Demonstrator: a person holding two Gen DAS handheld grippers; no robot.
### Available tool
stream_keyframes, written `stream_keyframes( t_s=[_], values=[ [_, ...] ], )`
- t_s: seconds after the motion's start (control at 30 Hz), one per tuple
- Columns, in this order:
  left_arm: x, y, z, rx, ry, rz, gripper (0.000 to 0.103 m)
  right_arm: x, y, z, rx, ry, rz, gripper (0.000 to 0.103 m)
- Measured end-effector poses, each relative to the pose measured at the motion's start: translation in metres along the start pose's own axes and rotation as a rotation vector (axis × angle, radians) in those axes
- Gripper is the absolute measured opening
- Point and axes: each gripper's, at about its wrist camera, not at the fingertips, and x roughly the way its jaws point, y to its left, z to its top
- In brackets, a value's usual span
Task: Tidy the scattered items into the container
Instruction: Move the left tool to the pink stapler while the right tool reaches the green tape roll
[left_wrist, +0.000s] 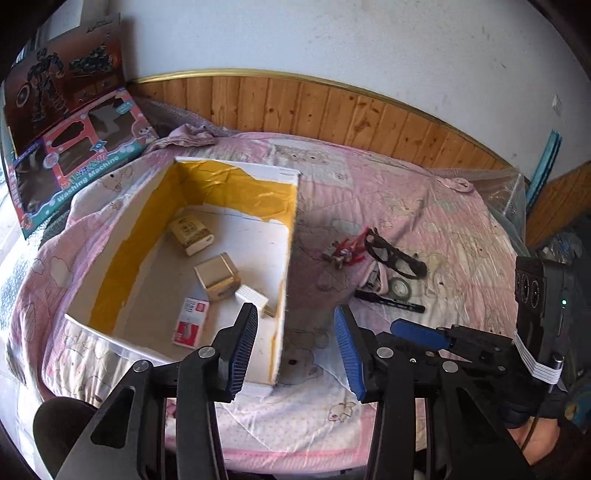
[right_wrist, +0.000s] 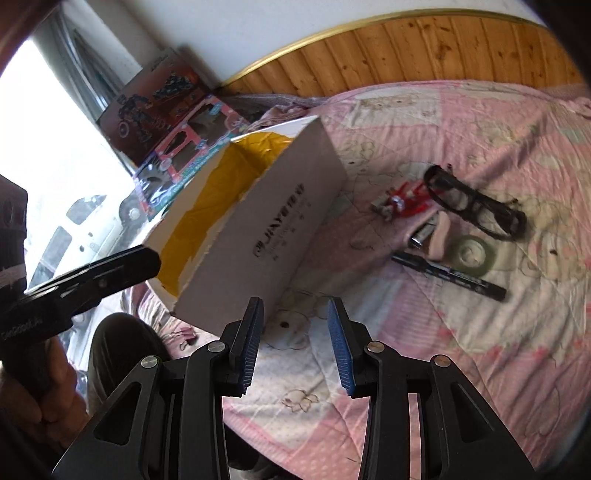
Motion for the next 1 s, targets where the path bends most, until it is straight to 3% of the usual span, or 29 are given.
stream_keyframes(
  t_s=[0.2, 0.4, 0.7, 1.0],
  values=[
    [0.034, -0.055, -0.011, 0.057, 0.079, -0.054, 0.054, -0.029, -0.057, 0.004, 0.128, -0.035, -0.080, 0.045],
    [0.068, -0.077, -0.008, 0.042, 0.140, -0.099, 0.059, -0.031, -0.088, 0.018, 0.106, 0.035, -0.142, 0.045],
    [0.132, -0.098, 0.021, 0.054, 0.166, -0.100, 0.060, 0.011, -0.125, 0.051, 0.046, 0.078, -0.197, 0.045],
    [0.212, -0.097, 0.041, 0.072, 0.227, -0.087, 0.060, 0.064, -0.156, 0.048, 0.057, 0.140, -0.201, 0.040]
  ],
)
